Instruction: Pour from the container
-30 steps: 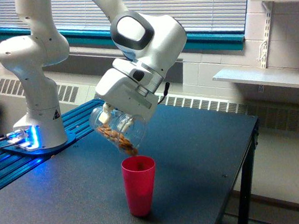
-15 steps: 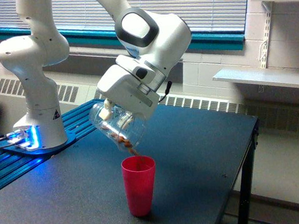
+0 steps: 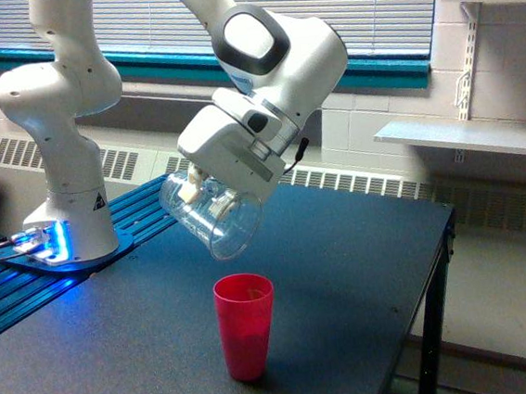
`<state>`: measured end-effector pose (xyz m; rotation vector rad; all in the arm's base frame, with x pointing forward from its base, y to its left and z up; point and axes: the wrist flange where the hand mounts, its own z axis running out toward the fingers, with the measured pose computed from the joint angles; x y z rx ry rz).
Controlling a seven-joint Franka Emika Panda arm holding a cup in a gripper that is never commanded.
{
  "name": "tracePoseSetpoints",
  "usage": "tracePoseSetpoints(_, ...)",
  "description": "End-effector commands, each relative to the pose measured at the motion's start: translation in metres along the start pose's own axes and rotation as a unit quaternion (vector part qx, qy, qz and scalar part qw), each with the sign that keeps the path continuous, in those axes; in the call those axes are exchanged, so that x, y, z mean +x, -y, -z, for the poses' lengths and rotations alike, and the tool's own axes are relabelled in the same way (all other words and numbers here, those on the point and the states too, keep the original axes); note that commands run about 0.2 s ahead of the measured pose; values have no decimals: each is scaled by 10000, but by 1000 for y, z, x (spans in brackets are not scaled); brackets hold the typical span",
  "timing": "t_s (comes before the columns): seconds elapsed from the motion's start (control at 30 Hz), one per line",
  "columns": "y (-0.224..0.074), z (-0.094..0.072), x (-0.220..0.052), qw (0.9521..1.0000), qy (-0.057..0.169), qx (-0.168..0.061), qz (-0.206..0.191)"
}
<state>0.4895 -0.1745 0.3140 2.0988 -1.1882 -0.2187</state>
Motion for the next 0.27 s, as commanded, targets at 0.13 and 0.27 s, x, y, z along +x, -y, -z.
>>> tracePoseSetpoints(0.13, -1, -1, 1, 9998, 107, 10, 177)
tracePoseSetpoints(0.27, -2, -3, 1, 9998, 113, 27, 186)
